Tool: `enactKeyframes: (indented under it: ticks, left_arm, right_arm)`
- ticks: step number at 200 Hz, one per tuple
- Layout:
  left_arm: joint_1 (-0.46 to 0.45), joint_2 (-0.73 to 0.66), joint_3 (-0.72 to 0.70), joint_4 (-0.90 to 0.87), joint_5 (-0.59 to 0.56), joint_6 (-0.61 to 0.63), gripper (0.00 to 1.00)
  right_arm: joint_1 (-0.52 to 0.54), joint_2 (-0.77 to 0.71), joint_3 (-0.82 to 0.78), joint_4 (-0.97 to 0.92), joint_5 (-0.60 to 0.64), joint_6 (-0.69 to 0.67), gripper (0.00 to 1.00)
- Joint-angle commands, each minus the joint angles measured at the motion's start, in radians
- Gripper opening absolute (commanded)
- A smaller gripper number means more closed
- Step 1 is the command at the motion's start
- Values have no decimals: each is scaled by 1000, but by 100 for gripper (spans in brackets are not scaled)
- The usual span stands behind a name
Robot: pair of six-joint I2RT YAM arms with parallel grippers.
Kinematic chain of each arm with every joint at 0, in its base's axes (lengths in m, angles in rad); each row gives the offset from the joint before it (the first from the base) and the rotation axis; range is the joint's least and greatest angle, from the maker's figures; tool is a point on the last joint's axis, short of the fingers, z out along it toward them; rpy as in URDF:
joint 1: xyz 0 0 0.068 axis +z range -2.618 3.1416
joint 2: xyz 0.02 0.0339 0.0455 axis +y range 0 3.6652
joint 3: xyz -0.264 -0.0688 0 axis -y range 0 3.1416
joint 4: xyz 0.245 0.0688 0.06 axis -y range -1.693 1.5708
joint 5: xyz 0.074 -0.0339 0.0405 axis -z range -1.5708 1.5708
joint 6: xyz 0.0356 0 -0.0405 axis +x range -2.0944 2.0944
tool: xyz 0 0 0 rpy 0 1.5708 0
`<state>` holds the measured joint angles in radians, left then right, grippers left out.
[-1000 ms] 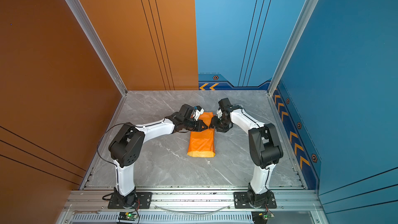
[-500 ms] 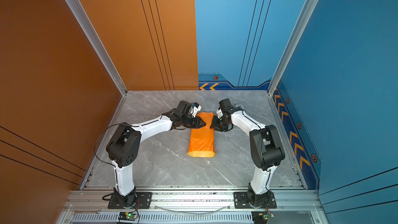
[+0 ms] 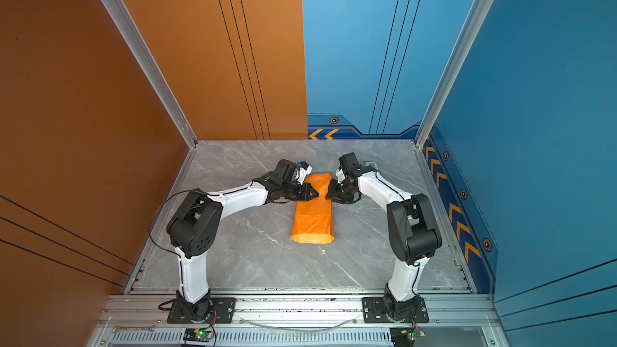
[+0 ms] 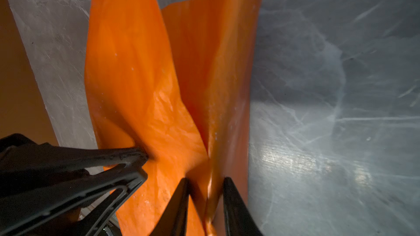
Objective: Wrap a gift box in wrapping paper
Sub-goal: Smooth out the wrapping paper on the gift box, then tear off the tape with the cutter.
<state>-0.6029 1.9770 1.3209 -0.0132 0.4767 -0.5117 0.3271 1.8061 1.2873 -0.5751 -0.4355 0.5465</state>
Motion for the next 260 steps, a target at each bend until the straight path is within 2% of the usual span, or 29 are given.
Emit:
enactKeyframes:
  ticks: [1,35,54,99,141,195,260]
  left_arm:
    - [-1,52,-64,-78,-45,30,17]
    - [1,48,-78,-69,-48,30,17]
    - [-1,49,-82,-62,-42,24,17]
    - [-1,50,-89,-65,-32,17,17]
    - [-1,42,-108,-44,-44,-8,17]
    - [-3,40,-100,-50,-48,-24,17]
    - [-3,32,-84,-71,-67,-29,17]
  right_arm:
    - [8,-10,23,-59,65,-23,34]
    - [-39,-88,57,-72,63,-77,55]
    - [-123,-127,64,-73,34,-133,60]
    - [-394,-50,155,-93,-120,-302,60]
    - [-550,91,238,-93,-210,-400,56]
    - [-600,252,327,-94,-287,-528,53]
    - [-609,431,450,-92,-409,-556,51]
